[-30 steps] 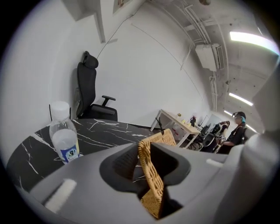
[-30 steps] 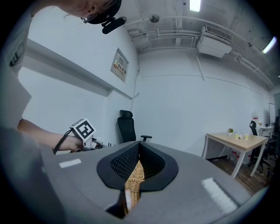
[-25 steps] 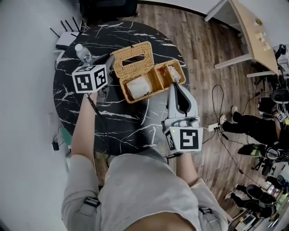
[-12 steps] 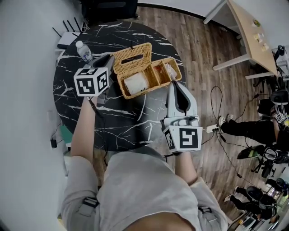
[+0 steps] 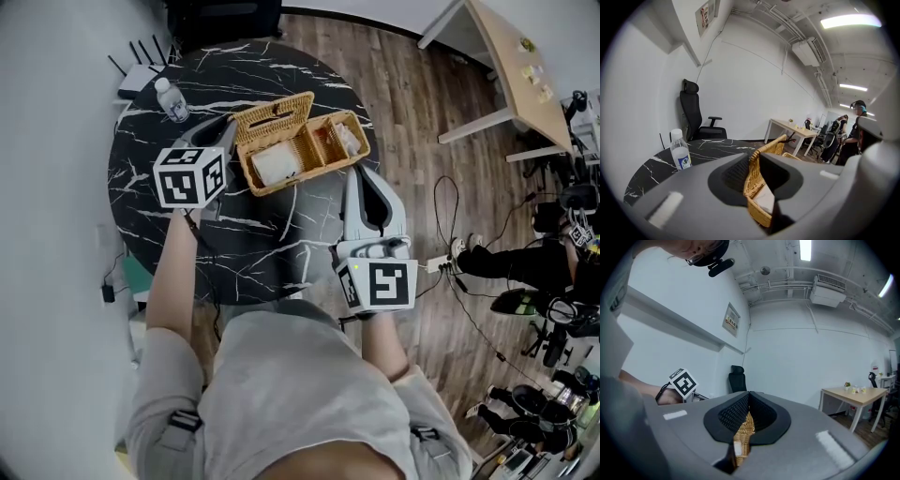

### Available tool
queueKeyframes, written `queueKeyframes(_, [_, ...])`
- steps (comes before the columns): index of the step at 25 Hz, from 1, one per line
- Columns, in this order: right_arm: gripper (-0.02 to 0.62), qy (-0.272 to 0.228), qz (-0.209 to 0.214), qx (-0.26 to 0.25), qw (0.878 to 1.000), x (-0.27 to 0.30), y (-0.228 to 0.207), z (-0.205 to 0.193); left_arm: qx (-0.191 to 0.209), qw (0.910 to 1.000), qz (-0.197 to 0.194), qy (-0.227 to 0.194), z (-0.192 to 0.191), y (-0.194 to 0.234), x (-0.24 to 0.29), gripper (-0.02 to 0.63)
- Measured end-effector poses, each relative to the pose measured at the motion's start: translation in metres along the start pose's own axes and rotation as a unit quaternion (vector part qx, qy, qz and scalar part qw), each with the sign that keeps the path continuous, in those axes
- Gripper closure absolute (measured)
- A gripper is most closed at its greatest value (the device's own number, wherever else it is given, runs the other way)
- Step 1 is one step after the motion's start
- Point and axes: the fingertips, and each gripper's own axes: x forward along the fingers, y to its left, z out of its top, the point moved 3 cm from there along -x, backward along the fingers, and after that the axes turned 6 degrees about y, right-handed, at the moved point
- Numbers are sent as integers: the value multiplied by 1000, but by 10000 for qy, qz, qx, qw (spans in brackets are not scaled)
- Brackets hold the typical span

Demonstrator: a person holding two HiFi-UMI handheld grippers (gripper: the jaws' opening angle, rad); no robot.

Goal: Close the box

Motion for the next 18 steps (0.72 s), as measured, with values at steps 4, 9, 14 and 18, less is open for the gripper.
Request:
queueKeyframes(4, [591,-35,11,5,10000,-8,0,1,-70,10000,-25,5,-6,-7,-7,471])
queueKeyframes(9, [591,-65,41,4,10000,-15,1,2,-50,10000,-31,43,-15,-17,-13,466])
queueKeyframes(14, [591,-87,63,13,9999,-20,1,1,-30,9999,-48,106,-24,-25,-17,463])
queueKeyframes(18, [591,-104,77,21,9999,-24,2,3,4,9998,-37,171,-31,-31,-20,462])
